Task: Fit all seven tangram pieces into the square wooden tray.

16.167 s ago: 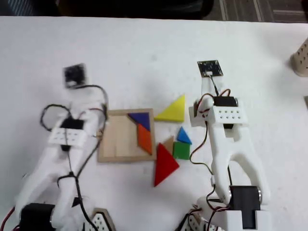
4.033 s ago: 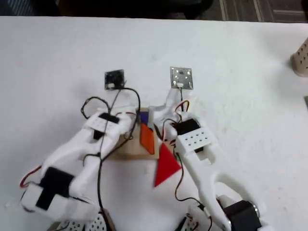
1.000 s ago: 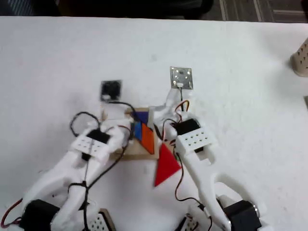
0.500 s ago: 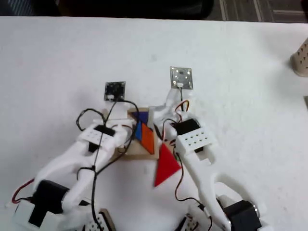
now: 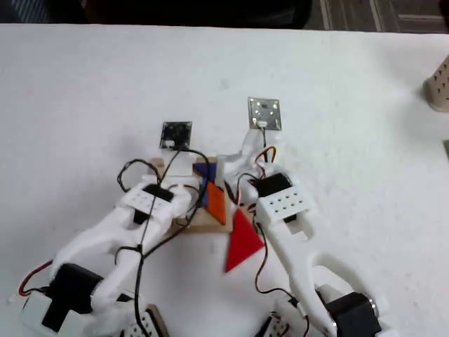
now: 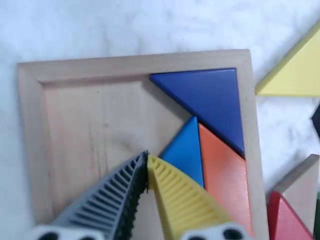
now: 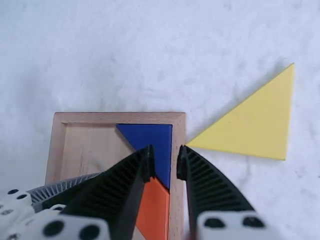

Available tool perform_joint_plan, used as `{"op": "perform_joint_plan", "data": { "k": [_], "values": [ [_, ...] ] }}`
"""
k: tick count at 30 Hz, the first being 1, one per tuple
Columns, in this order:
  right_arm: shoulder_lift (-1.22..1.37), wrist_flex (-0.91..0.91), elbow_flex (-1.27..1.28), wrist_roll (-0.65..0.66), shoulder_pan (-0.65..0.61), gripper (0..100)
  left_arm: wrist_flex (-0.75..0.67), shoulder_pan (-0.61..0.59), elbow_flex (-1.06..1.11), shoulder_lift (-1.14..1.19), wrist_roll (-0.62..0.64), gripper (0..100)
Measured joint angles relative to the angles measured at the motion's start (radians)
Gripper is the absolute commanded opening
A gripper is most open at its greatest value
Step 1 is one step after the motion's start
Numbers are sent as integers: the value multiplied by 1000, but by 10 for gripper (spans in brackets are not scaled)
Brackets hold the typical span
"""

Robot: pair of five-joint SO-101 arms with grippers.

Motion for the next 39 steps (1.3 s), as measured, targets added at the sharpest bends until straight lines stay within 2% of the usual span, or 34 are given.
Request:
{"op": "perform_joint_plan", "data": {
  "k": [4,9,12,16,21,24,33,39],
  "values": [
    [0,0,0,0,0,84,0,-51,0,-14,2,22],
    [0,78,0,0,0,104,0,-181,0,-107,0,23],
    [0,163,0,0,0,196,-18,-264,3,-137,2,23],
    [0,325,0,0,0,324,-63,-304,5,-129,2,23],
    [-2,499,12,2,11,390,-68,-301,3,-87,2,23],
    [-2,494,61,2,51,392,-68,-301,3,-83,2,23],
    [-2,262,204,28,126,389,-68,-299,3,-83,2,23],
    [-2,245,236,123,124,257,-68,-307,3,-83,2,23]
  ]
}}
